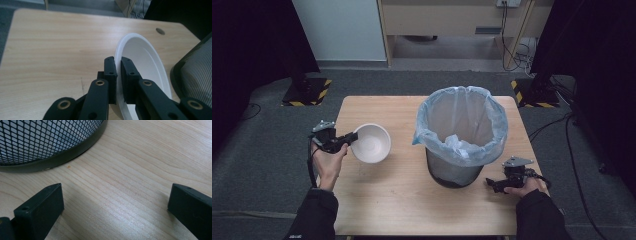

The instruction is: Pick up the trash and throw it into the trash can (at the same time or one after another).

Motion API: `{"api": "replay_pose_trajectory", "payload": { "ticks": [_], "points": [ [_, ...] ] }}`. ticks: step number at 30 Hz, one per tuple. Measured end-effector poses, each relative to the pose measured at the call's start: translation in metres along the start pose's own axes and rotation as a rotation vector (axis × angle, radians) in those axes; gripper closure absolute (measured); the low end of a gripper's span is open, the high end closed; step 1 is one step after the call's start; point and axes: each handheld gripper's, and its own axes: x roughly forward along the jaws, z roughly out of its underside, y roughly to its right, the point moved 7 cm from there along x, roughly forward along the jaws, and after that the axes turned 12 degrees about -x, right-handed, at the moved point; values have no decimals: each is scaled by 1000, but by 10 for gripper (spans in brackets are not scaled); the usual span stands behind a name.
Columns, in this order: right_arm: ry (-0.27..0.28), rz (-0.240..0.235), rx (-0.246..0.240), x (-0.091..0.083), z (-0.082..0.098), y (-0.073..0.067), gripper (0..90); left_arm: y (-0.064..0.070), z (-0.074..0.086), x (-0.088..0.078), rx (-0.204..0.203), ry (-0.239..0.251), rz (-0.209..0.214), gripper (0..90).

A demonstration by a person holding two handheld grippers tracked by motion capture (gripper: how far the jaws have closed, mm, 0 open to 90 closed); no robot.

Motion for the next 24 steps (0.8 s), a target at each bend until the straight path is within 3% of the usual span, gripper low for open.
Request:
{"api": "replay_pose_trajectory", "payload": {
  "ticks": [7,19,24],
  "points": [
    [-1,0,-1,0,0,0,4,29,-28,-27,28,107,93,836],
    [-2,-1,0,0,0,0,5,67,-49,-56,83,202,181,836],
    [-1,-1,-1,0,0,0,5,80,-56,-69,104,246,198,836]
  ]
}}
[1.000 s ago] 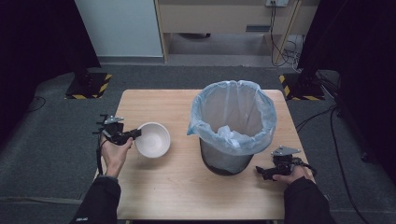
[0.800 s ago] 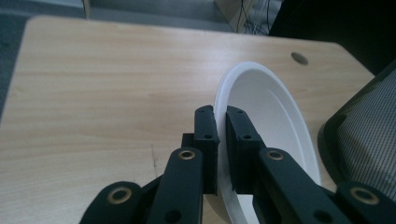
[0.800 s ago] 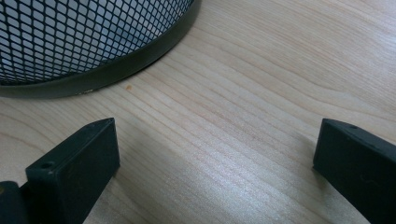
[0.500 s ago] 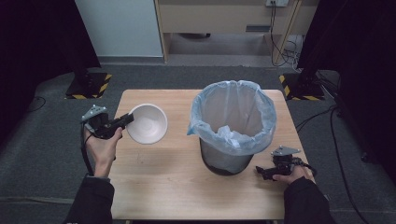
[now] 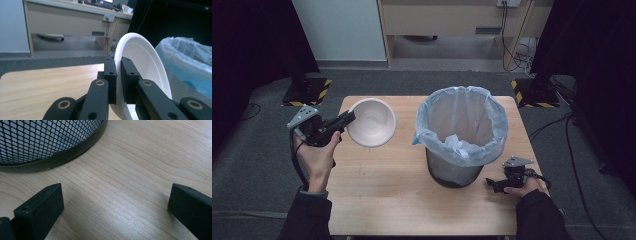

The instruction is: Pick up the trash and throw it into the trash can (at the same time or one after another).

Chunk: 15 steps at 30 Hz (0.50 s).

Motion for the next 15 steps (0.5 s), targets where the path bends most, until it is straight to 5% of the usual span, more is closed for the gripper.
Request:
{"api": "replay_pose_trajectory", "payload": {
  "ticks": [15],
  "points": [
    [0,0,1,0,0,0,5,48,-29,-26,67,148,107,836]
  ]
}}
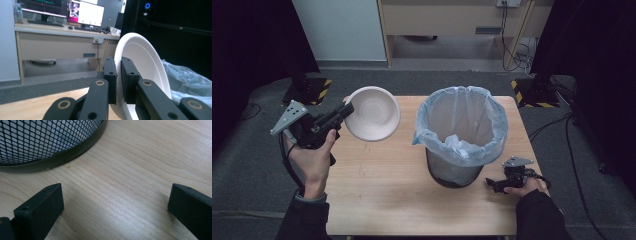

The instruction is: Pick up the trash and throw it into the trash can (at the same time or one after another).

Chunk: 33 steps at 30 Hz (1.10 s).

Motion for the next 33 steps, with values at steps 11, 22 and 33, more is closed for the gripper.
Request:
{"api": "replay_pose_trajectory", "payload": {
  "ticks": [11,22,33],
  "points": [
    [1,1,1,0,0,0,5,22,-15,1,32,46,47,836],
    [2,0,1,0,0,0,6,49,-32,25,37,81,109,836],
    [5,2,0,0,0,0,5,69,-36,50,34,80,150,835]
  ]
}}
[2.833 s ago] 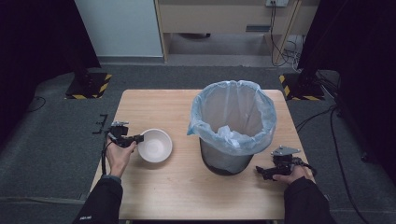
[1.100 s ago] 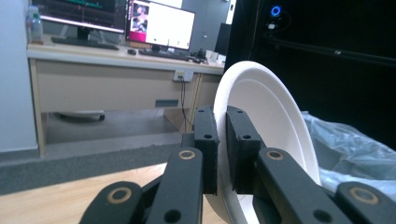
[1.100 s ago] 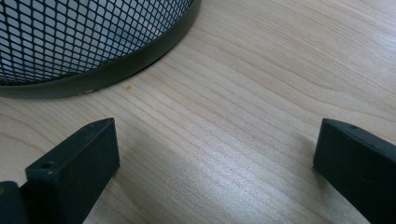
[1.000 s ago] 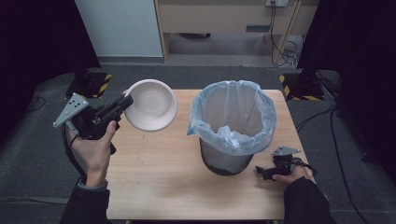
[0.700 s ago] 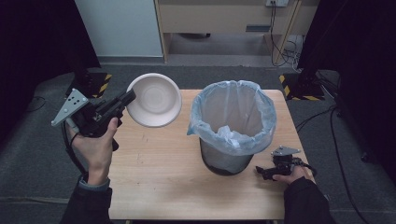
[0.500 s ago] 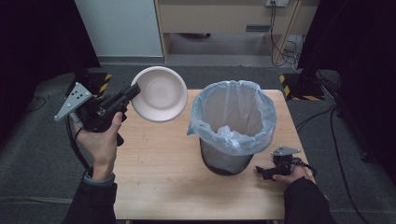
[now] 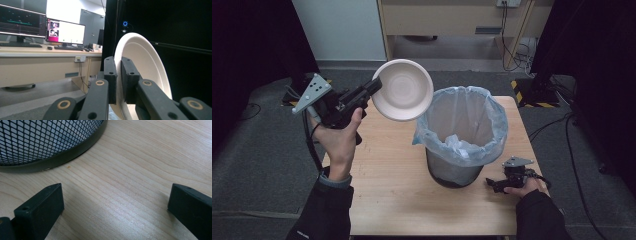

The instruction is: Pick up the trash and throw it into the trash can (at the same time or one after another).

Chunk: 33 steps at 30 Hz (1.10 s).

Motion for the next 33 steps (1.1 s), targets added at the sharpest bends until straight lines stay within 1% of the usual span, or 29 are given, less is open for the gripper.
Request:
{"api": "replay_pose_trajectory", "payload": {
  "ticks": [1,2,9,14,15,16,22,27,30,31,33],
  "points": [
    [0,1,0,0,0,0,6,2,1,5,0,-3,5,836],
    [0,1,0,0,0,0,6,2,1,5,0,-3,5,835],
    [0,1,0,0,0,0,6,12,8,23,13,-25,25,835],
    [0,1,0,0,0,0,6,18,16,37,9,-38,39,835],
    [0,1,0,0,0,0,6,21,19,42,9,-43,46,835],
    [0,1,0,0,0,0,6,21,19,42,9,-43,46,835],
    [0,1,0,0,0,0,5,29,29,58,7,-60,63,835],
    [0,1,0,0,0,0,5,37,39,71,12,-86,81,835],
    [0,1,0,0,0,0,5,40,46,79,14,-105,85,835],
    [0,1,0,0,0,0,5,41,52,83,16,-125,89,835],
    [0,1,0,0,0,0,5,41,54,85,18,-132,87,835]
  ]
}}
